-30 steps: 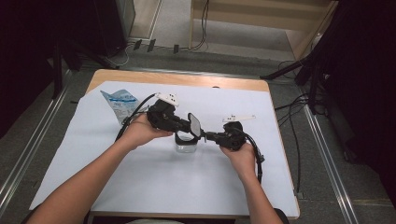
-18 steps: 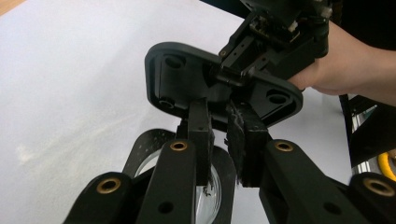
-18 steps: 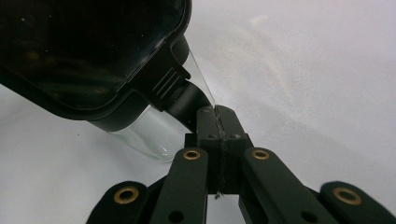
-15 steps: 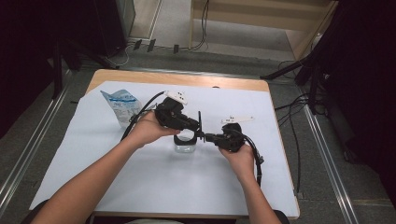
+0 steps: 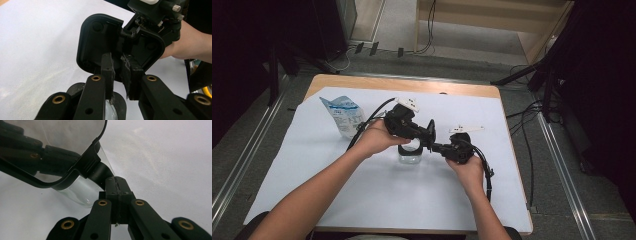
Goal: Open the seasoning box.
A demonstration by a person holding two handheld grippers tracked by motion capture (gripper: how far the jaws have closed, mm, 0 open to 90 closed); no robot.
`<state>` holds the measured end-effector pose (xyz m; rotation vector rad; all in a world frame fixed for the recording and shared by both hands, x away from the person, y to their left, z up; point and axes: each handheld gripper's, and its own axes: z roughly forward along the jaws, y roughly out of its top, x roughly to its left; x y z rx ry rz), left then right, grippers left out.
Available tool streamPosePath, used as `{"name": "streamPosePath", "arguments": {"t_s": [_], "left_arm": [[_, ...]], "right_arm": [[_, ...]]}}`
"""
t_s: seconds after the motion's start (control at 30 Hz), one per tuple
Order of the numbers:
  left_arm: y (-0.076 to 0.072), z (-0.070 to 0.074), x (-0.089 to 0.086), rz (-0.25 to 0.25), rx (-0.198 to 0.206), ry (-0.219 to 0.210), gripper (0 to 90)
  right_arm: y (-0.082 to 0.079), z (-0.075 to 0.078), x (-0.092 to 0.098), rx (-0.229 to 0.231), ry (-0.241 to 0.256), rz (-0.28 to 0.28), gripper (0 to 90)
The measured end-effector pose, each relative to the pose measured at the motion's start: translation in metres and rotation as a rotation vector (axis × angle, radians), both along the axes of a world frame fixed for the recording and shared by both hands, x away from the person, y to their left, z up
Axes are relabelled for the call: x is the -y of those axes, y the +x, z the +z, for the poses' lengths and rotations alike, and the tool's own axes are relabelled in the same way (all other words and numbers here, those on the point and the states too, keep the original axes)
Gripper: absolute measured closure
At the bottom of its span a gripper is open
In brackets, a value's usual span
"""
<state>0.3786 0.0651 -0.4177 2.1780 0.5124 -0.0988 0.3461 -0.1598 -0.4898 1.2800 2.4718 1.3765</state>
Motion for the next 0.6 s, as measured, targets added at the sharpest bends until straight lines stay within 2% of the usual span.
{"name": "streamPosePath", "arguments": {"t_s": [0.6], "left_arm": [[0.0049, -0.0044, 0.0047, -0.009, 0.002, 0.016, 80.8]], "right_arm": [[-0.0007, -0.0009, 0.0007, -0.001, 0.0, -0.012, 90.0]]}}
